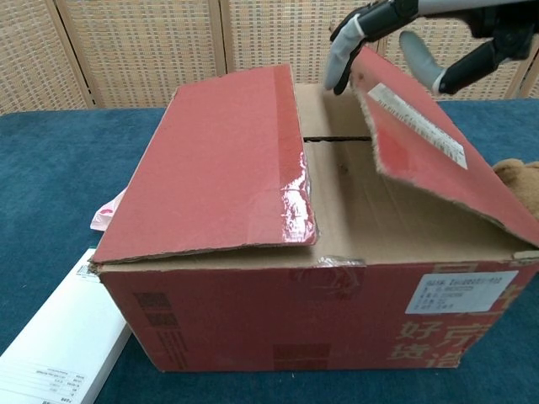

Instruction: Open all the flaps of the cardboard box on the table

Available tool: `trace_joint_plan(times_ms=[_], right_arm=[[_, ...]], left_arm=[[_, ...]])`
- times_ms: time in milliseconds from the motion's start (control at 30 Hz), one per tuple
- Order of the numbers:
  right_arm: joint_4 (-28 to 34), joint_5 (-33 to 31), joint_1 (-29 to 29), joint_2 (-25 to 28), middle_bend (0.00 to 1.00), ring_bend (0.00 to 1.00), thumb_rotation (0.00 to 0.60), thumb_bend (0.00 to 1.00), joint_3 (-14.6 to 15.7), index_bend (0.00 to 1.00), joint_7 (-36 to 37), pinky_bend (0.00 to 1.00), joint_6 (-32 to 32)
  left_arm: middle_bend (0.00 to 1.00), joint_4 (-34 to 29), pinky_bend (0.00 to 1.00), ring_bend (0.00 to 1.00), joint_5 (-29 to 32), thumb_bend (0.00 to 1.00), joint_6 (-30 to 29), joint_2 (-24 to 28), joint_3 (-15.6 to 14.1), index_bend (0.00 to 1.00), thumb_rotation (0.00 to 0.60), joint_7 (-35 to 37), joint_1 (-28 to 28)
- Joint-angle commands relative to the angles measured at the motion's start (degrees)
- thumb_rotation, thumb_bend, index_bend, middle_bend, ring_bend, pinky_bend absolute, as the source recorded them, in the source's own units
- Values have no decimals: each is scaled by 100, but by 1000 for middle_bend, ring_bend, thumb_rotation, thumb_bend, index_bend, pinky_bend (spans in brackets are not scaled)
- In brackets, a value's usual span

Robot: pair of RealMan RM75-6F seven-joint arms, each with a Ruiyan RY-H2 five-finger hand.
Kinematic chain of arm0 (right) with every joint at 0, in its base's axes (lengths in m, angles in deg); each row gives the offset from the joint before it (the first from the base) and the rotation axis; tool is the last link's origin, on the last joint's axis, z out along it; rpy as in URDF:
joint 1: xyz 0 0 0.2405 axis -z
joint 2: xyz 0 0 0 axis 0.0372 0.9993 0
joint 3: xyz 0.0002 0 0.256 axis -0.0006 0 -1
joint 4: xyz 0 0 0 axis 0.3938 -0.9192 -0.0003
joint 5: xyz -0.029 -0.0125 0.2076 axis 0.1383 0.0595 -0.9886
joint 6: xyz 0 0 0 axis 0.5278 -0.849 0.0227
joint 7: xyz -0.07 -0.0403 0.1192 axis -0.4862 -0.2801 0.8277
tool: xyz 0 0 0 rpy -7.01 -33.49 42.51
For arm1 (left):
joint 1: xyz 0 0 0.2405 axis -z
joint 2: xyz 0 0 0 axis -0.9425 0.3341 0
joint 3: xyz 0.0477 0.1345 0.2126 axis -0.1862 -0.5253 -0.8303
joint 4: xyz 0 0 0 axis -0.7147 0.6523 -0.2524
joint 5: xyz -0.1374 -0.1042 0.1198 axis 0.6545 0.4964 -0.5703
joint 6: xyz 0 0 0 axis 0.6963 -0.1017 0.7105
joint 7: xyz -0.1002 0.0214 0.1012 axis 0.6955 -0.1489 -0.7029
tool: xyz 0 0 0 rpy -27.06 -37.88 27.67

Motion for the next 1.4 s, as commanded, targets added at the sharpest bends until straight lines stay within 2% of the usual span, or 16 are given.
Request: trace_joint_plan(times_ms=[33,800,1067,1400], right_arm=[[141,3,124,374,428,0,600,1000,-65,260,-48,3,-172],[276,22,750,1943,427,0,600,1000,-117,260,132,3,-581],[176,103,934,2177,425,0,600,1000,-92,260,214,4,-574],[0,57,1190,2056,368,0,600,1000,-45,260,276,3,-699]], left_arm=[[0,6,0,0,-26,440,-11,7,-4,5,600,30,-6],[0,-32,0,0,-159,440,-44,76,-15,5,600,104,-11],[0,-17,0,0,-165,440,-28,68,-19,5,600,60,6],[0,-34,0,0,-453,440,71,185,54,5,600,98,174]])
